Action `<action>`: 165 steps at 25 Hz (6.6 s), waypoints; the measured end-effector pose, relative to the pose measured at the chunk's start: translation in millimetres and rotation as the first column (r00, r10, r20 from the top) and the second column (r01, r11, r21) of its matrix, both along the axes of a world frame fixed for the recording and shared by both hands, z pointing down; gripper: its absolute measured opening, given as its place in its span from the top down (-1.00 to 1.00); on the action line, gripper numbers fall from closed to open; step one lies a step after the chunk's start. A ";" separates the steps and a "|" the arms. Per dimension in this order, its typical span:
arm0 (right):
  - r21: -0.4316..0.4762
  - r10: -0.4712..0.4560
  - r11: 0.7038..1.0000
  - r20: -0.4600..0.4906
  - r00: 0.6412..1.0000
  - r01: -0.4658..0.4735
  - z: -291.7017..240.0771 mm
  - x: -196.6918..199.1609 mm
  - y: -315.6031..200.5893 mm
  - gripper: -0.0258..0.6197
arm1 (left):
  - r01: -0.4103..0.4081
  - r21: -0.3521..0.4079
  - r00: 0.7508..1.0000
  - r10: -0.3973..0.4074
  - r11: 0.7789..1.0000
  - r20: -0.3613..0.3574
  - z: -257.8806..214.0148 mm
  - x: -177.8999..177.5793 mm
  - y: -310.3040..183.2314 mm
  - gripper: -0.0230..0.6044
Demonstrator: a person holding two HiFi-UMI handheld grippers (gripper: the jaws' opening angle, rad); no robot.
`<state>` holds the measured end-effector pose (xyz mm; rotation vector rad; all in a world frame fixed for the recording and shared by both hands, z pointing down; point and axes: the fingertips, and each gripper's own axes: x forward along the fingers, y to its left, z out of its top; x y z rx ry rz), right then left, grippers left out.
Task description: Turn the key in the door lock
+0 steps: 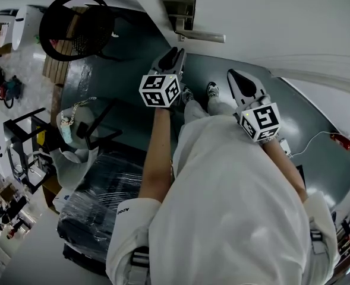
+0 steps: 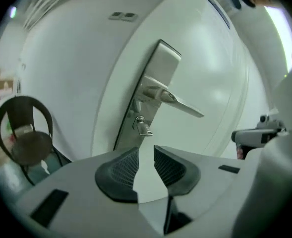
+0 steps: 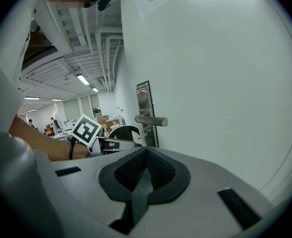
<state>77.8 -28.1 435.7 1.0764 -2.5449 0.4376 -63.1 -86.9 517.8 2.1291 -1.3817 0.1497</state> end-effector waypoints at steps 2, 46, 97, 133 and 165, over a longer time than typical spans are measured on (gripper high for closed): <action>0.002 -0.010 1.000 0.001 1.000 0.010 0.2 -2.5 1.6 0.93 | -0.007 0.030 0.983 0.002 1.000 0.182 -2.0 -4.0 -3.9 0.66; -0.016 0.041 0.999 -0.002 0.999 -0.041 6.3 22.8 -6.2 0.93 | 0.282 -0.037 0.929 -0.283 0.959 -0.241 -12.9 -0.4 -41.1 0.70; 0.016 -0.427 0.903 0.125 0.895 0.429 -19.4 -111.1 23.2 0.93 | 0.373 0.002 0.799 -0.320 0.928 -0.509 -77.4 -52.1 110.5 0.90; -0.022 -0.720 0.683 0.143 0.679 0.730 -51.6 -241.1 164.9 0.93 | 0.419 0.043 0.900 -0.409 0.907 -0.148 -73.6 -119.5 293.2 0.90; 0.024 -0.633 0.769 0.170 0.756 0.638 -70.5 -289.2 215.7 0.93 | 0.630 0.149 0.769 -0.639 0.762 0.011 -105.1 -208.2 335.0 0.90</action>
